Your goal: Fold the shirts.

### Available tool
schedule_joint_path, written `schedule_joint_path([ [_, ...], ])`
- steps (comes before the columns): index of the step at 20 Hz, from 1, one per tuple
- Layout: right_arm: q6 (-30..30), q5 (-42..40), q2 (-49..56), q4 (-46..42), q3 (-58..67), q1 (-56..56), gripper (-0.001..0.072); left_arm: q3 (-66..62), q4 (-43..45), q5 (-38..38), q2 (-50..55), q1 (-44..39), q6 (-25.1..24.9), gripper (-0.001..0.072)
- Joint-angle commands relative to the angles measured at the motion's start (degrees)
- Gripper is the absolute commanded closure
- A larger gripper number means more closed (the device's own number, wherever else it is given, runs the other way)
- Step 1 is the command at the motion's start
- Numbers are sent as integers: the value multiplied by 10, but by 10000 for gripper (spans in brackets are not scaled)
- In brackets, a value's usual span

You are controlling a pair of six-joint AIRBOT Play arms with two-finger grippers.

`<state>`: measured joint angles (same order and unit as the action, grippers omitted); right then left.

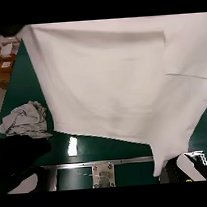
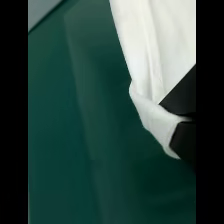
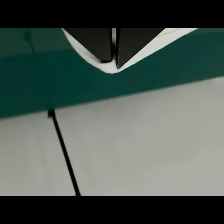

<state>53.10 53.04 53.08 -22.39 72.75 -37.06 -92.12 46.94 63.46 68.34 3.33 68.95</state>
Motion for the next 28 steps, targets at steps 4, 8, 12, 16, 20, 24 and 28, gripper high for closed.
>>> schedule_joint_path([
  [4, 11, -59, 297, -15, -51, 90, 696, 53, -34, -64, 287, -32, -17, 684],
  [8, 66, -43, 459, -7, 50, 89, 696, 0, -47, -130, 368, -24, -15, 684],
  [12, 115, -25, 533, -7, 174, 90, 696, -97, -54, -147, 416, -24, 7, 685],
  [16, 115, -37, 542, -7, 243, 90, 696, -145, -55, -168, 425, -24, 12, 685],
  [20, 115, -37, 542, -24, 249, 90, 696, -145, -54, -156, 430, -24, 13, 684],
  [24, 118, 45, 542, -87, 249, 80, 697, -141, -8, -73, 436, -24, 16, 684],
  [28, 184, 153, 542, -249, 249, 56, 698, -139, 100, 35, 436, -24, 45, 684],
])
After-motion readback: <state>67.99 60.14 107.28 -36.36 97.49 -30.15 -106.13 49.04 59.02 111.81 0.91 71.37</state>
